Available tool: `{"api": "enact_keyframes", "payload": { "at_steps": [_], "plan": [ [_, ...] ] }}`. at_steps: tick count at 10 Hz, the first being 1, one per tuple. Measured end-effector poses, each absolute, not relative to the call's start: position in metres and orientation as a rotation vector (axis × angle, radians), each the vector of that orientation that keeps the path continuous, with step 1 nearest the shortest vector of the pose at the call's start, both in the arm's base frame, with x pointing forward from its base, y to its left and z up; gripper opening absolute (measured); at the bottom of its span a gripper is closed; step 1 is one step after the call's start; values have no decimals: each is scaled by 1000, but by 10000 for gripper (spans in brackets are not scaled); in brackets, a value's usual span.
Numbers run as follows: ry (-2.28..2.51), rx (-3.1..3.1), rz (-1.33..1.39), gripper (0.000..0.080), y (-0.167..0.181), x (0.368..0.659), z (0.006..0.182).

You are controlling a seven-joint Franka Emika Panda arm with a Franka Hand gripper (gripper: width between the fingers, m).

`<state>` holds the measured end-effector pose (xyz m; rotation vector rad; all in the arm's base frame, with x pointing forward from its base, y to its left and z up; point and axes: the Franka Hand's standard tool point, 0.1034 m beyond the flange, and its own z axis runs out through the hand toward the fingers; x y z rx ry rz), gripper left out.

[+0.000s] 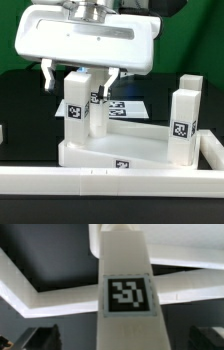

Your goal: Assemble desk

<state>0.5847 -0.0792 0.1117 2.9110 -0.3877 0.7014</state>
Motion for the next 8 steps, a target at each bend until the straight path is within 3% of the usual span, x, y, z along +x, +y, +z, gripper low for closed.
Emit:
{"api": "enact_keyframes", "payload": {
  "at_steps": [4,8],
  "plan": [
    [-444,2970,652,648,-86,590,142],
    [-446,2992,593,648,-87,590,138]
  ]
}}
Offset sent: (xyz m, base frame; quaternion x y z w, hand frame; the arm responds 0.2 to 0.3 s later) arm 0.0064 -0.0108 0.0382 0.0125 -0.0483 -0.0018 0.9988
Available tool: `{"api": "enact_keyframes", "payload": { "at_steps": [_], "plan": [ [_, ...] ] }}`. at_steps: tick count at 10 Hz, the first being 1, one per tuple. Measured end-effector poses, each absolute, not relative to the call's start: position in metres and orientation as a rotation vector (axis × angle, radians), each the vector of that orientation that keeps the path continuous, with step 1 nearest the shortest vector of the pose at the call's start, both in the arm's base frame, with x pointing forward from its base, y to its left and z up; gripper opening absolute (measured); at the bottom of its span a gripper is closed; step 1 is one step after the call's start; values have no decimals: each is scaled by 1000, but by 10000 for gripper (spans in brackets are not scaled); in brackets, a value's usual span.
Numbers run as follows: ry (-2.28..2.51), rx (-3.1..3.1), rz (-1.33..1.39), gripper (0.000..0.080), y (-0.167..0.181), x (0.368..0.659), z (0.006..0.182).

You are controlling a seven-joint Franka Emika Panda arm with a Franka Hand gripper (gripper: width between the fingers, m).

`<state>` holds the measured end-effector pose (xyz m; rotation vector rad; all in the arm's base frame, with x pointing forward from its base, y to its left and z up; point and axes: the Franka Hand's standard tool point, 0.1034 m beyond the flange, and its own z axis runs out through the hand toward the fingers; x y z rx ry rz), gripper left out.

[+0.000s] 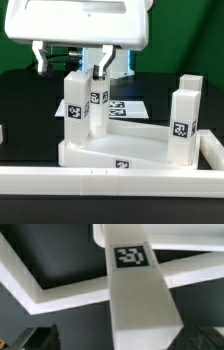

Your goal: Assemble desk

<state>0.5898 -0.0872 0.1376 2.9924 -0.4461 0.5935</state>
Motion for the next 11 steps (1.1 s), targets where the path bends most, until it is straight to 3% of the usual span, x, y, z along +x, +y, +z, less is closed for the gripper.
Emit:
{"api": "enact_keyframes", "payload": {
  "at_steps": [2,6,11],
  "plan": [
    [-466,3080,337,648,-82,581,126],
    [-496,3171,-90,648,-82,578,122],
    [-477,3174,-152,648,-80,585,119]
  ]
}}
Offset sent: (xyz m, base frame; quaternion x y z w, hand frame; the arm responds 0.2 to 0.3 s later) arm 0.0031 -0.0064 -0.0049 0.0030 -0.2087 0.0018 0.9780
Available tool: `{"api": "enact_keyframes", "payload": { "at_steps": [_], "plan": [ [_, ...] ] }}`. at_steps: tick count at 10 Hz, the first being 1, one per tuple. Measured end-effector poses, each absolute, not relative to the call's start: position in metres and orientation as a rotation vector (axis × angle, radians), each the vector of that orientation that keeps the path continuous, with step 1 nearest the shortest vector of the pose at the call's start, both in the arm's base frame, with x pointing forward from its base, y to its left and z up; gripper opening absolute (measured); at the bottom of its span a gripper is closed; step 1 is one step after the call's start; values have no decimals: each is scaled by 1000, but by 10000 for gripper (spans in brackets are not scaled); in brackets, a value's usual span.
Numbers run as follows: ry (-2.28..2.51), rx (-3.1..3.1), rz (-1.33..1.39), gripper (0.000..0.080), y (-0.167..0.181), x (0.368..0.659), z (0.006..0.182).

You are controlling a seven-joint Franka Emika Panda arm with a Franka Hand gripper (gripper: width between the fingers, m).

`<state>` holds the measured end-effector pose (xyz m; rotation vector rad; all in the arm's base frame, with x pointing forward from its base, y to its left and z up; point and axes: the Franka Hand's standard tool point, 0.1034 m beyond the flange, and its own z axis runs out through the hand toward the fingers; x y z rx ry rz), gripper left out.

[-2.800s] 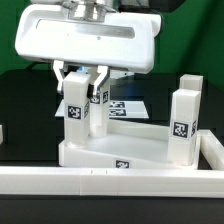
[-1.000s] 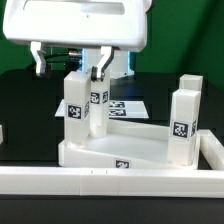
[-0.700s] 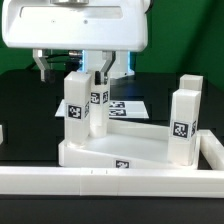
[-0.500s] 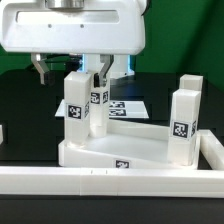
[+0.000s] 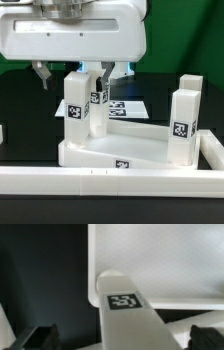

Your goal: Assemble desk

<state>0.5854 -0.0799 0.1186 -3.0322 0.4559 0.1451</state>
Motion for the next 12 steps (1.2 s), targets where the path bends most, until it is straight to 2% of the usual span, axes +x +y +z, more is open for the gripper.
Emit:
{"api": "enact_keyframes", "payload": {
  "at_steps": [2,3,8,12],
  "plan": [
    [433,-3040,144,381,-81,585,116],
    [438,-3039,145,288,-81,585,116],
    [525,-3025,147,288,-81,585,115],
    [1195,-2834,145,289,-84,584,115]
  ]
}}
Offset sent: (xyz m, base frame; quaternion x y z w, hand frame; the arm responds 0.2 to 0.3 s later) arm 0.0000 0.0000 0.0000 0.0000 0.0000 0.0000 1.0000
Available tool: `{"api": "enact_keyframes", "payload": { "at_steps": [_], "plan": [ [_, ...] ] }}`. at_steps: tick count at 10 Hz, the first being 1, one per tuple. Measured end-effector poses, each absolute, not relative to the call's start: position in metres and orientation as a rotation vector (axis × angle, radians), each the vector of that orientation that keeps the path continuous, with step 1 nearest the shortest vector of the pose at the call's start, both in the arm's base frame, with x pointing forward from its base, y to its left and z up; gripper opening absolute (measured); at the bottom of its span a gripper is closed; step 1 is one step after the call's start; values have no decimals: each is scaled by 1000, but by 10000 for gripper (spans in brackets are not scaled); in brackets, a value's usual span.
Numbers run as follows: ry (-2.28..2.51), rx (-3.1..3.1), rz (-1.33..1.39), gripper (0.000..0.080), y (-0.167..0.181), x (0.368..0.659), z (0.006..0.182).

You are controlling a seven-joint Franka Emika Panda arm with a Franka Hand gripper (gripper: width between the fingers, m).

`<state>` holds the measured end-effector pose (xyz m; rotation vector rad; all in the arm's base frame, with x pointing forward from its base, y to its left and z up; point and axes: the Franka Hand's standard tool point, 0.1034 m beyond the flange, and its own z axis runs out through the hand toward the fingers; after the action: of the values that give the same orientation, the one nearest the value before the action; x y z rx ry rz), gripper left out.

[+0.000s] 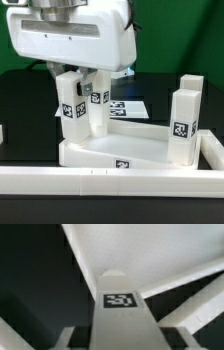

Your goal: Assemble desk

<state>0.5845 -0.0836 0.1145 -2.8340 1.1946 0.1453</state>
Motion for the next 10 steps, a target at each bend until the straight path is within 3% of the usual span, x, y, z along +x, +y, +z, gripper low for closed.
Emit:
{"api": "enact_keyframes", "payload": {
  "at_steps": [9,10],
  "plan": [
    [2218,-2185,152,290,-74,589,113],
    [2209,-2194,152,364,-74,588,113]
  ]
}}
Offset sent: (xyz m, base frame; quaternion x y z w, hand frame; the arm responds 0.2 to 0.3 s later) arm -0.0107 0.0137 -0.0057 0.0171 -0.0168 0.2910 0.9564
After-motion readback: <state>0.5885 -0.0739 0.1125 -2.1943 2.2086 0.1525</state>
